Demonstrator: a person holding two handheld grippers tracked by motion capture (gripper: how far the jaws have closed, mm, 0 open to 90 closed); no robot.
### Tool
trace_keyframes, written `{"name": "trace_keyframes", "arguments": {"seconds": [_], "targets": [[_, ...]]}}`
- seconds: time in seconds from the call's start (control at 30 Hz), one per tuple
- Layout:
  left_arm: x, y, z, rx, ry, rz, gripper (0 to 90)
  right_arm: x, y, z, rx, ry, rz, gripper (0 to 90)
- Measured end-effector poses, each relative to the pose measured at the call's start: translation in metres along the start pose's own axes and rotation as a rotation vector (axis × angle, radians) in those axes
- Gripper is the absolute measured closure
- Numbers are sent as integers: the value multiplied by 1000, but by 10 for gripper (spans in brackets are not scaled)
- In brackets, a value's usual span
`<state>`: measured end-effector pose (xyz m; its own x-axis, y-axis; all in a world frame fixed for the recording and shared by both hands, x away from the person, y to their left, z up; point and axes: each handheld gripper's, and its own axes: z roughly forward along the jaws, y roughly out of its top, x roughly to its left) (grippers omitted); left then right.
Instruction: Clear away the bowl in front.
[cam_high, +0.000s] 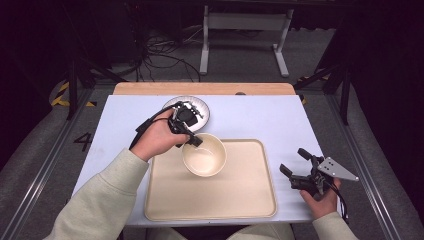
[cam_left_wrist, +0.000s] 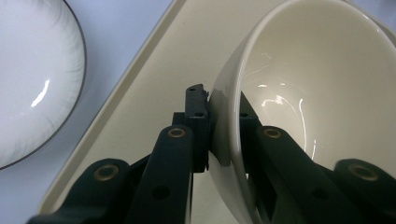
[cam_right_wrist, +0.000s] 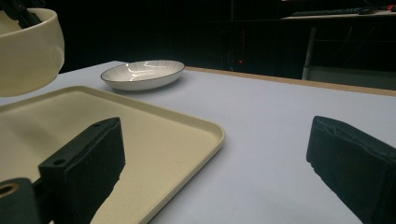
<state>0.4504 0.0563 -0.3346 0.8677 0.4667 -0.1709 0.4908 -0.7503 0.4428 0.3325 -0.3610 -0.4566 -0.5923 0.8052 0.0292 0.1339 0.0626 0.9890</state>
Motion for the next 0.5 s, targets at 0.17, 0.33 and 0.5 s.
{"name": "trace_keyframes", "arguments": {"seconds": [0.17,0.33,0.5], "targets": [[-3,0,10,17,-5,12,827,0,0,0,0,1,-1,46],[-4,0,17,33,-5,9,826,0,0,0,0,1,0,46],[-6,-1,27,38,-16,-8,826,0,0,0,0,0,-1,46]]}}
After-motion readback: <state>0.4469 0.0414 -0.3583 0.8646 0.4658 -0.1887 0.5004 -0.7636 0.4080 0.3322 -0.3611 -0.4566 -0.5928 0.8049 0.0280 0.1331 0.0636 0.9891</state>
